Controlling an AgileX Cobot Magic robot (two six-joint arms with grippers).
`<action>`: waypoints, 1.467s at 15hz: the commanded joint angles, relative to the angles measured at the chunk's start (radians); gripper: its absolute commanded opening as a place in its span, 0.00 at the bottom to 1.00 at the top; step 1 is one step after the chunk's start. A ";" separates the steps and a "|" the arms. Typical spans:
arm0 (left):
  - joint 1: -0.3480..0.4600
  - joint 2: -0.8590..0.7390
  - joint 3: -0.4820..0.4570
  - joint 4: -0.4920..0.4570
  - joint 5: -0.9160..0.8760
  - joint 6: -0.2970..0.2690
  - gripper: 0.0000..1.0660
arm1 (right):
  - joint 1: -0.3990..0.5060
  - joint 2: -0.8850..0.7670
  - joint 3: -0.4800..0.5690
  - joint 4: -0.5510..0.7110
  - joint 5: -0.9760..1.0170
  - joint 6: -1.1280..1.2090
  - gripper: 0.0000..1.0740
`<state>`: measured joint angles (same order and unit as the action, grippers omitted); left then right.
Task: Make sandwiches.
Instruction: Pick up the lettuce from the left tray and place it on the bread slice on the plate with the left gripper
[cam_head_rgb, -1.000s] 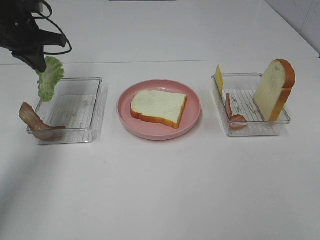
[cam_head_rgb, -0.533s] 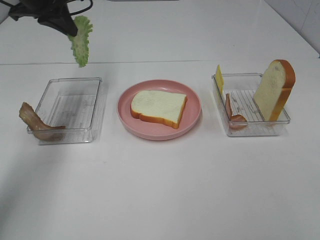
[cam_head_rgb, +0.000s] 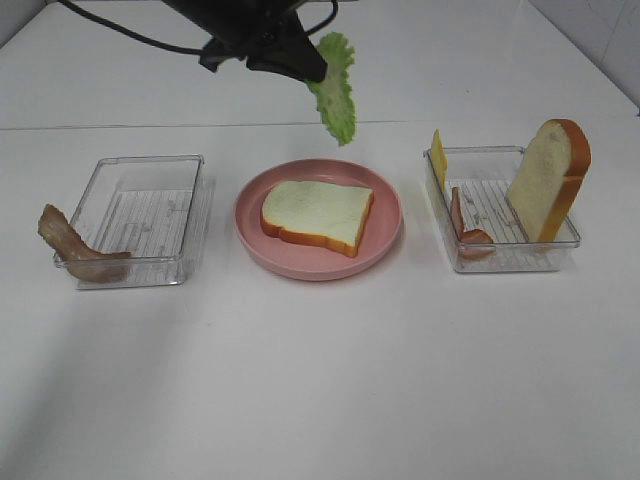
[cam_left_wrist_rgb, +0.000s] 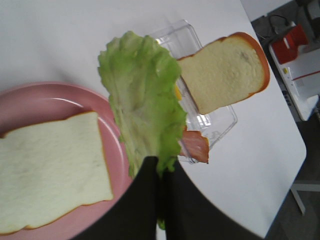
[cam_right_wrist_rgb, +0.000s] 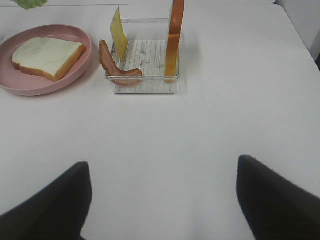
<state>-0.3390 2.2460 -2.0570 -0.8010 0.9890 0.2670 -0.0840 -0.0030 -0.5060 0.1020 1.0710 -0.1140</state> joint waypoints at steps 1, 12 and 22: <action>-0.034 0.056 -0.006 -0.107 -0.005 0.044 0.00 | -0.007 -0.015 0.001 0.003 -0.010 -0.008 0.71; -0.029 0.176 -0.006 0.147 0.047 -0.043 0.00 | -0.007 -0.015 0.001 0.003 -0.010 -0.008 0.71; -0.032 0.176 -0.006 0.229 0.040 -0.052 0.75 | -0.007 -0.015 0.001 0.003 -0.010 -0.008 0.71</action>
<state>-0.3670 2.4210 -2.0580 -0.5620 1.0260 0.2150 -0.0840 -0.0030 -0.5060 0.1020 1.0710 -0.1140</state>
